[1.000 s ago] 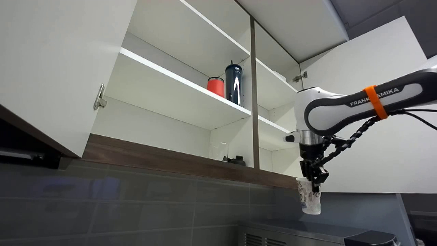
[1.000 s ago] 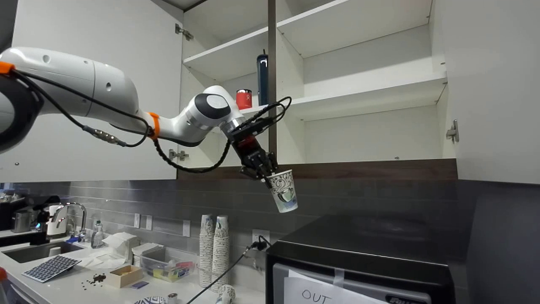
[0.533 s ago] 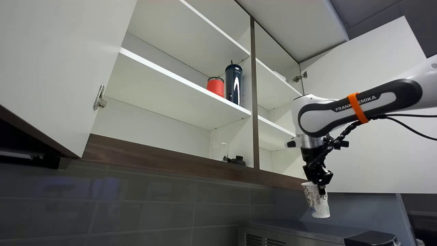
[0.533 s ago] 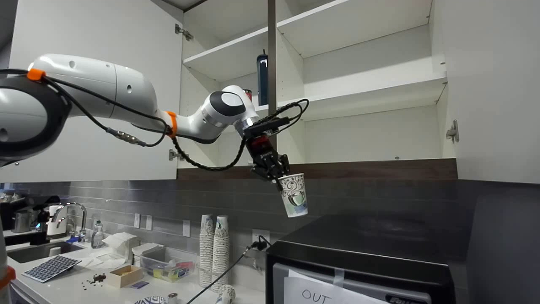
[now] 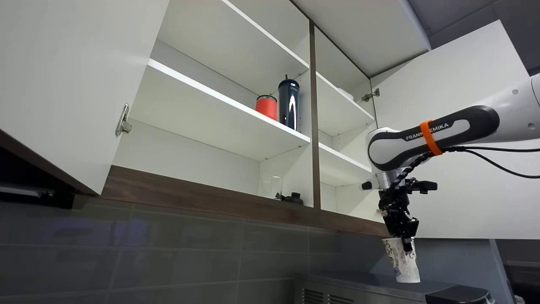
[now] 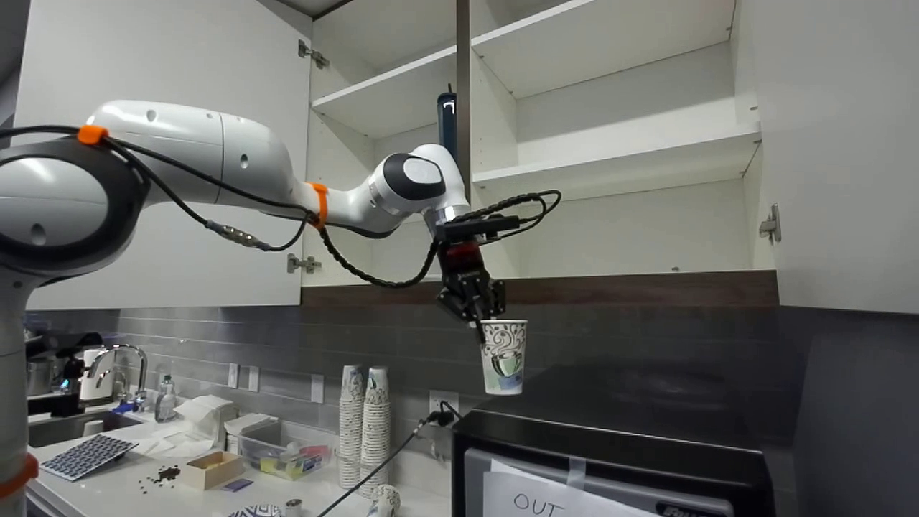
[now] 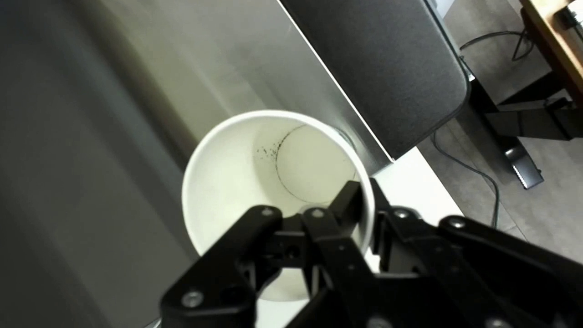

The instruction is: Put the cup on top of the microwave

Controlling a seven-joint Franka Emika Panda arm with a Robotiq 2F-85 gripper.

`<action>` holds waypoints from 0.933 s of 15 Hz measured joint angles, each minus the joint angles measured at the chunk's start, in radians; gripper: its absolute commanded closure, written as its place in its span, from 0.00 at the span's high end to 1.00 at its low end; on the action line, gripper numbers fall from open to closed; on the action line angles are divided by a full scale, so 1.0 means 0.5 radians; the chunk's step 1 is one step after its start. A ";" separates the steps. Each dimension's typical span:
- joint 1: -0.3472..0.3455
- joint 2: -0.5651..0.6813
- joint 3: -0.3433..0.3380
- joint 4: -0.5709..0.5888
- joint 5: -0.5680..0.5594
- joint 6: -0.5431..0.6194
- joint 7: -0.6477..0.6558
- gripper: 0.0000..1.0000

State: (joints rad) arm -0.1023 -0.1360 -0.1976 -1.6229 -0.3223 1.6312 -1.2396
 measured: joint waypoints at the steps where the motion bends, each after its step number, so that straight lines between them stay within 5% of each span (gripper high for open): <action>1: -0.010 0.013 -0.005 0.010 0.023 -0.022 0.000 0.02; 14: -0.082 0.082 -0.026 0.108 0.202 -0.023 0.165 0.02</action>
State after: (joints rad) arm -0.1432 -0.0950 -0.2105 -1.5688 -0.2213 1.6199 -1.1569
